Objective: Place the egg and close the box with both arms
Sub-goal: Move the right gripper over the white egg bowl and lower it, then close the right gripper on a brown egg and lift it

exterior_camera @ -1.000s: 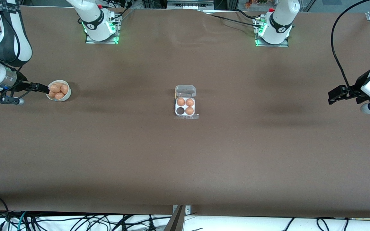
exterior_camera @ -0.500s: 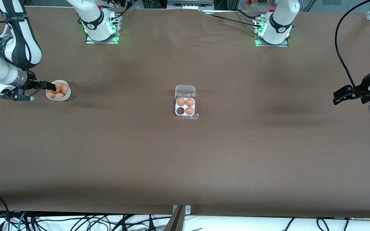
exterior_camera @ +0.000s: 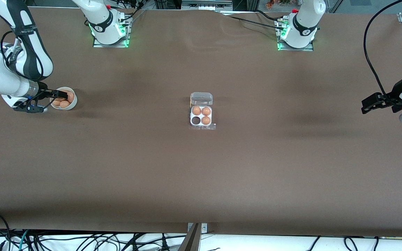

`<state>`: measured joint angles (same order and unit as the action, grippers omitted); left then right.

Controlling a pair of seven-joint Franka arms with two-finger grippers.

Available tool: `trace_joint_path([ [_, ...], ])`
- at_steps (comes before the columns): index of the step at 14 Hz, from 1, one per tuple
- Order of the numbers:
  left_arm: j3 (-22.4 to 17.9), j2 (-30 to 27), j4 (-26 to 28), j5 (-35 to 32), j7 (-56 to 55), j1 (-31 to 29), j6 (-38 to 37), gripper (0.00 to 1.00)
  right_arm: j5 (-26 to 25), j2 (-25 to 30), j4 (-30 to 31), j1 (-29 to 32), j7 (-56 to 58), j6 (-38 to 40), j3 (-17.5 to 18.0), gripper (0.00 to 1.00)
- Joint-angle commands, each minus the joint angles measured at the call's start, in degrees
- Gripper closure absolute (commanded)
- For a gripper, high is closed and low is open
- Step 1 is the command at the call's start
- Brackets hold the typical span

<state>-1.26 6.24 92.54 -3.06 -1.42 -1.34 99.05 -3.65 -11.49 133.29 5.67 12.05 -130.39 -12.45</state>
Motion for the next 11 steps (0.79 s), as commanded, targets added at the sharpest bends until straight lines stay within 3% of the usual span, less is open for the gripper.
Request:
trace_joint_path([
  [1, 0.2, 0.71, -1.66, 1.39, 1.07, -0.33, -0.61, 0.0, -0.31, 0.15, 0.39, -0.04, 0.96, 0.05, 0.06, 0.08],
  [4, 0.2, 0.71, -1.66, 1.39, 1.07, -0.25, -0.61, 0.0, -0.22, 0.15, 0.39, -0.04, 1.22, 0.92, 0.06, 0.33],
  [11, 0.2, 0.71, -1.66, 1.39, 1.07, -0.16, -0.61, 0.0, -0.22, -0.2, 0.31, -0.13, 1.14, 1.8, 0.15, 0.54],
])
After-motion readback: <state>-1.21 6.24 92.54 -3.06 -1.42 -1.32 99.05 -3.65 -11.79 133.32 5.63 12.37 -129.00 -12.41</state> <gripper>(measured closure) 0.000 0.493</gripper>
